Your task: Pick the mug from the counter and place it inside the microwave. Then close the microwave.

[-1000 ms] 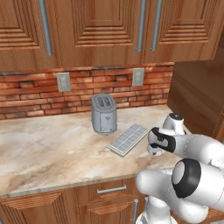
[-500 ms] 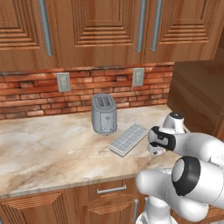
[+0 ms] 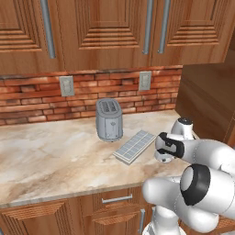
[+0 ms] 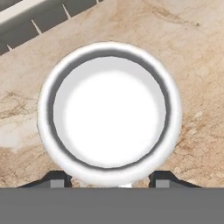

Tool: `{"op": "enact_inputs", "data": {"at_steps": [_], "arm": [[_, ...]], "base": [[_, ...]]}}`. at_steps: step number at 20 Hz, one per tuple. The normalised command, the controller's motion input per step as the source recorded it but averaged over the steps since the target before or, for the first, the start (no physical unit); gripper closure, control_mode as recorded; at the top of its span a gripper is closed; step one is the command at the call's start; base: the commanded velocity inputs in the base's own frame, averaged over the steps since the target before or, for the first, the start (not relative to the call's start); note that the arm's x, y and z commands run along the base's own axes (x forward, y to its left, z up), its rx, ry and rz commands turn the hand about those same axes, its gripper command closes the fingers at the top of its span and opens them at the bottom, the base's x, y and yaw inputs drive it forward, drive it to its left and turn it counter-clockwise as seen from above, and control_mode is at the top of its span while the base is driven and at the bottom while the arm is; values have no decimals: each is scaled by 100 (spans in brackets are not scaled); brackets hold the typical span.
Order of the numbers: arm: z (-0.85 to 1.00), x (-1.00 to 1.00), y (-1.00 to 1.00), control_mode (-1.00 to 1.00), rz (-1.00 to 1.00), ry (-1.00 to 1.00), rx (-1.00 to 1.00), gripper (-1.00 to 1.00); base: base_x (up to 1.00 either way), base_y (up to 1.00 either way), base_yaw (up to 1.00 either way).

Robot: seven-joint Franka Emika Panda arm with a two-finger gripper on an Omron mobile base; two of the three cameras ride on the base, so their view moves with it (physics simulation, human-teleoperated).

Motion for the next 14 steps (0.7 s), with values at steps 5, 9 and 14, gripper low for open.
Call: {"op": "enact_inputs", "data": {"at_steps": [5, 9, 14], "arm": [[0, -16, 1, -100, 0, 0, 0, 100], [0, -18, 16, -100, -2, 0, 0, 100], [0, -1, 25, -100, -10, 0, 0, 100]], "base": [[0, 0, 0], [0, 0, 0], [0, 0, 0]]}}
